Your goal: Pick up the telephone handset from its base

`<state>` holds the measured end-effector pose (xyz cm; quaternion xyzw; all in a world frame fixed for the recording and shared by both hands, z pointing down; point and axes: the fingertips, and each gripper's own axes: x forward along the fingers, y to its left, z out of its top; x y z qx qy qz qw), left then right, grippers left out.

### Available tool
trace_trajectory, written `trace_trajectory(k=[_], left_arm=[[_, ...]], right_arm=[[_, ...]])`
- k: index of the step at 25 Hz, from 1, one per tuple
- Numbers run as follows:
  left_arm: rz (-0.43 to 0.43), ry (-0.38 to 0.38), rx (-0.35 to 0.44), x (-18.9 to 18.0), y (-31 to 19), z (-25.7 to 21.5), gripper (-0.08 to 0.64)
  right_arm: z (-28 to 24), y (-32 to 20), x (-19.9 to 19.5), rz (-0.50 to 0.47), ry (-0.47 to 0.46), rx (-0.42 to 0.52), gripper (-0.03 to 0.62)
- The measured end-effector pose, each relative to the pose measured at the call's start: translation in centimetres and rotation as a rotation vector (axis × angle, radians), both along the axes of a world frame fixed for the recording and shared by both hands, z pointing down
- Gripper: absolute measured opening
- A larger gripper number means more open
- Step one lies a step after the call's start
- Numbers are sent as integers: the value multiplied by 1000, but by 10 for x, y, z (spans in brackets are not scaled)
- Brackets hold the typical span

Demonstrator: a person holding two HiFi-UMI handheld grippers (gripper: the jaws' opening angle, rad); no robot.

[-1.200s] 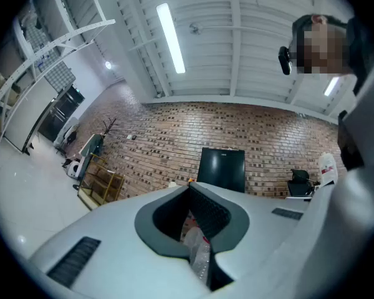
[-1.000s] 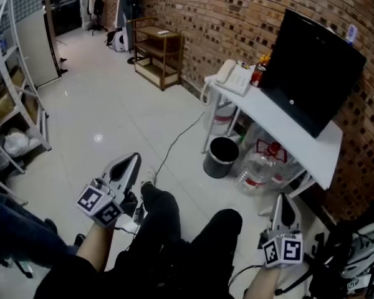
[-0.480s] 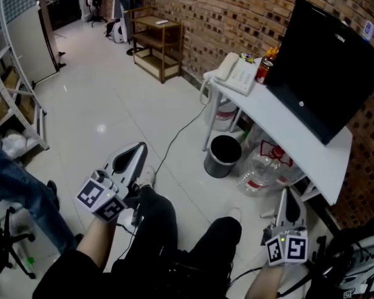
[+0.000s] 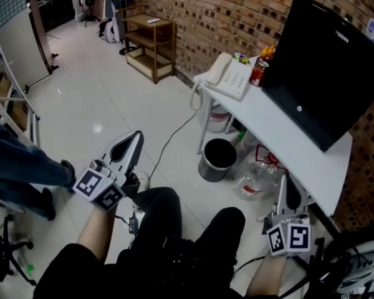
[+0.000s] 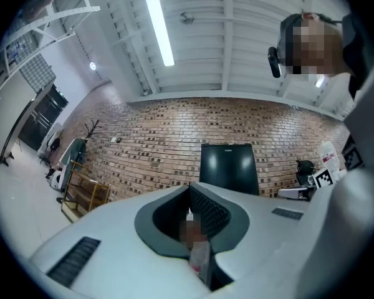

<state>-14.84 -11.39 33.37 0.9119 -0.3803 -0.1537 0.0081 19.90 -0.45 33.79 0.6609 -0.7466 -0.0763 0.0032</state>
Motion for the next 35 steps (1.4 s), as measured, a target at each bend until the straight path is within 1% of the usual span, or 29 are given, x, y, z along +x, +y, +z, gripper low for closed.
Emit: trace_trajectory(k=[2, 8, 14, 17, 20, 24, 30, 35], left_arm=[[-4, 5, 18, 7, -17, -5, 2], [22, 4, 34, 31, -52, -18, 2], [34, -3, 65, 42, -79, -32, 2], [36, 19, 73, 48, -97, -39, 2], [43, 49, 102, 54, -112, -47, 2], [57, 37, 89, 70, -139, -47, 2], [103, 33, 72, 102, -171, -43, 2], [78, 28, 55, 115, -201, -44, 2]], right_arm=[[-4, -14, 8, 4, 2, 7, 8], [-17, -57, 20, -5, -5, 32, 8], [-28, -91, 16, -48, 8, 45, 8], [-34, -107, 16, -56, 25, 47, 8], [-40, -120, 17, -51, 46, 55, 8], [-45, -137, 20, -46, 54, 66, 8], [-46, -160, 32, -31, 64, 70, 8], [-45, -187, 39, -34, 62, 58, 8]])
